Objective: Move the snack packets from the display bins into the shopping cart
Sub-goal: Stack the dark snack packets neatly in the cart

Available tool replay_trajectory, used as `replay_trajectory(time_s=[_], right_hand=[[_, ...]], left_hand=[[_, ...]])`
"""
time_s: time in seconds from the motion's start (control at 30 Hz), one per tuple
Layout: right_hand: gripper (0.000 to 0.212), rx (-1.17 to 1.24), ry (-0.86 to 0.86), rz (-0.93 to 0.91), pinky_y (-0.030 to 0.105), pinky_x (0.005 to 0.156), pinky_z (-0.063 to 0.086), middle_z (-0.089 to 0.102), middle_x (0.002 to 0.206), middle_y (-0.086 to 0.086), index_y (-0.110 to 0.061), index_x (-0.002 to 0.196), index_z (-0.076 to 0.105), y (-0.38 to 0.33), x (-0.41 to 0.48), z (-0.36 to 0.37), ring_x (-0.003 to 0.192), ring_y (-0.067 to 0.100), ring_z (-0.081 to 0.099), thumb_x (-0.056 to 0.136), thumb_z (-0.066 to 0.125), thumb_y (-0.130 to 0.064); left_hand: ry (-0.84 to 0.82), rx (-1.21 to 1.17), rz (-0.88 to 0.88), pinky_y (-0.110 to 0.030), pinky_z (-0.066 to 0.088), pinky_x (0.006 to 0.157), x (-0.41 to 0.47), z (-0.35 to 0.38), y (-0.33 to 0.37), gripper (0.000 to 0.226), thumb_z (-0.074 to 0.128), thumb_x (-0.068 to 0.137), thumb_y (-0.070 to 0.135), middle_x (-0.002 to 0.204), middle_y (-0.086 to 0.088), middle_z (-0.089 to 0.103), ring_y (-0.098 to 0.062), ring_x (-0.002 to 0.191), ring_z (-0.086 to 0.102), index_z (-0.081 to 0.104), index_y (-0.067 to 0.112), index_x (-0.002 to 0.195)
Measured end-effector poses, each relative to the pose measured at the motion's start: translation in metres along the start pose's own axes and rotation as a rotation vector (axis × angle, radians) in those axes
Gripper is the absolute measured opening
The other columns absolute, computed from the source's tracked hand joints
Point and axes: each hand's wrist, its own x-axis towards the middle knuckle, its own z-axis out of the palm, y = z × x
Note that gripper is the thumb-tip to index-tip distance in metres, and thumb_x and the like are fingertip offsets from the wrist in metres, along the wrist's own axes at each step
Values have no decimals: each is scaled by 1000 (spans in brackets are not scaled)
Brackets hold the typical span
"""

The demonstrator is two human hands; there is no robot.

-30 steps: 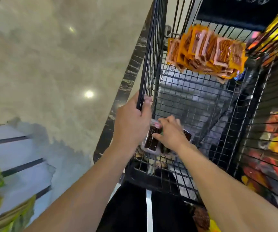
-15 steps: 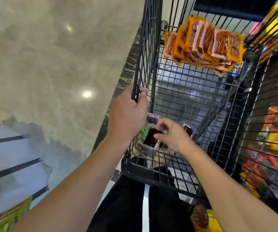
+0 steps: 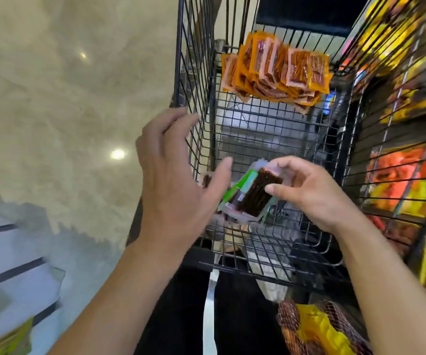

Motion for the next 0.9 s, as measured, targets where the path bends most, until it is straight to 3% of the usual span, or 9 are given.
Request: replay_trajectory(time_s=[0.03, 0.17, 0.23, 0.3, 0.37, 0.5, 0.6, 0.7, 0.9], right_hand=[[32, 4, 2, -15, 26, 73, 50, 70, 92, -23, -37, 105, 72, -3, -3, -3, 73, -1, 56, 86, 82, -14], [30, 133, -22, -52, 18, 70, 52, 71, 92, -17, -28, 108, 73, -11, -9, -7, 79, 0, 61, 80, 82, -21], [29, 174, -35, -73, 20, 72, 54, 72, 94, -14, -25, 108, 74, -11, -11, -6, 82, 2, 63, 81, 82, -19], [29, 121, -34, -64, 31, 77, 57, 74, 101, -10, -28, 109, 74, -8, -9, -3, 85, 8, 64, 84, 83, -15], [29, 46, -30, -22, 41, 80, 57, 74, 106, -7, -32, 109, 74, -2, -6, 1, 82, 17, 61, 86, 83, -15], [20, 56, 43, 49, 37, 86, 62, 77, 104, -5, -33, 107, 75, 16, 9, 6, 95, 14, 73, 88, 81, -30], [35, -234, 134, 201, 39, 104, 53, 72, 122, -11, -33, 124, 69, 53, 36, 9, 115, 13, 67, 91, 78, -27], [71, -637, 32, 378, 44, 116, 38, 51, 149, 6, -23, 153, 44, 89, 54, 22, 139, 28, 47, 91, 77, -34], [88, -883, -23, 341, 45, 105, 36, 43, 142, 0, -25, 154, 39, 124, 53, 38, 125, 24, 33, 80, 85, -40]], left_hand=[[-100, -53, 0, -41, 46, 113, -6, 2, 7, 64, 72, 91, 39, 144, 9, 39, -11, 138, 40, 47, 15, 145], [-576, -174, -316, -13, 39, 98, -20, 22, 22, 76, 72, 89, 56, 146, 20, 45, 5, 129, 44, 34, 36, 152], [-711, -215, -471, -26, 51, 98, -22, 33, 18, 70, 75, 90, 56, 134, 20, 58, 0, 118, 58, 42, 36, 148], [-777, -228, -541, -40, 59, 94, -22, 40, 11, 44, 75, 93, 48, 113, 12, 72, -6, 102, 69, 61, 29, 131], [-793, -307, -589, -38, 63, 86, -26, 44, 6, 23, 74, 97, 38, 100, 3, 78, -8, 89, 75, 71, 24, 115], [-684, -452, -720, -4, 49, 52, -34, 46, -2, 8, 71, 101, 20, 87, 10, 73, 11, 69, 71, 69, 24, 107], [-568, -401, -810, 0, 43, 49, -35, 48, -15, 11, 69, 101, 24, 92, 15, 69, 14, 72, 68, 65, 35, 101], [-488, -366, -852, -3, 45, 51, -33, 49, -24, 15, 70, 100, 31, 96, 16, 69, 11, 81, 66, 61, 42, 97], [-456, -445, -858, 5, 40, 55, -37, 58, -35, 17, 71, 100, 25, 95, 16, 71, 27, 80, 60, 65, 41, 100]])
